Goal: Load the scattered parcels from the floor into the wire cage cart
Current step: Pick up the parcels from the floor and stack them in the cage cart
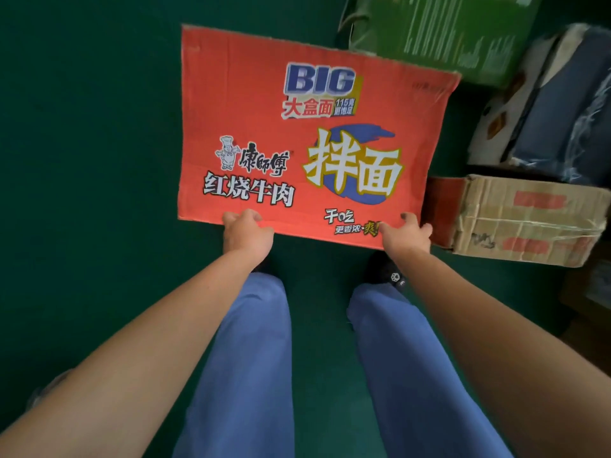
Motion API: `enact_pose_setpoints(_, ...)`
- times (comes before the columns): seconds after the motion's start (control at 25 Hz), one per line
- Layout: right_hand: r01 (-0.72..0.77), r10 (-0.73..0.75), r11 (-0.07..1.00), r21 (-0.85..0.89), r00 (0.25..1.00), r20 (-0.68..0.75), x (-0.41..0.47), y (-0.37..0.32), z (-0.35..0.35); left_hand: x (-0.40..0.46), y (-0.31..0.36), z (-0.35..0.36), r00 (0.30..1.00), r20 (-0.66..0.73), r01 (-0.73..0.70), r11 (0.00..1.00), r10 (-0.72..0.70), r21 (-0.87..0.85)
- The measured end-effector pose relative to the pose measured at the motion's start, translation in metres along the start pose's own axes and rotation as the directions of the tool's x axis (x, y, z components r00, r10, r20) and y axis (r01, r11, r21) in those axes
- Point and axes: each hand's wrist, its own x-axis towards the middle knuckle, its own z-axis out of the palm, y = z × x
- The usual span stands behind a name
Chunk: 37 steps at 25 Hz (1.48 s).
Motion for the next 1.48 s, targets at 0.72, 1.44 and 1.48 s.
enact_pose_setpoints(0.72, -0.252, 0.237, 0.963, -0.090, 0.959, -0.153, 0.053, 0.001, 0.064, 0.125, -0.049, -0.019, 0.968, -0.159, 0.202, 0.979, -0.196, 0.018)
enact_pose_setpoints(1.44, -0.558, 0.511, 0.174, 0.811, 0.755, 0.410, 0.016, -0.037, 0.120, 0.088, -0.035, 0.068, 0.843, 0.176, 0.501, 0.623, -0.508, -0.600)
enact_pose_setpoints(1.48, -0.554, 0.517, 0.181, 0.813, 0.757, 0.401, 0.016, -0.037, 0.119, 0.086, -0.036, 0.066, 0.852, 0.199, 0.497, 0.629, -0.484, -0.598)
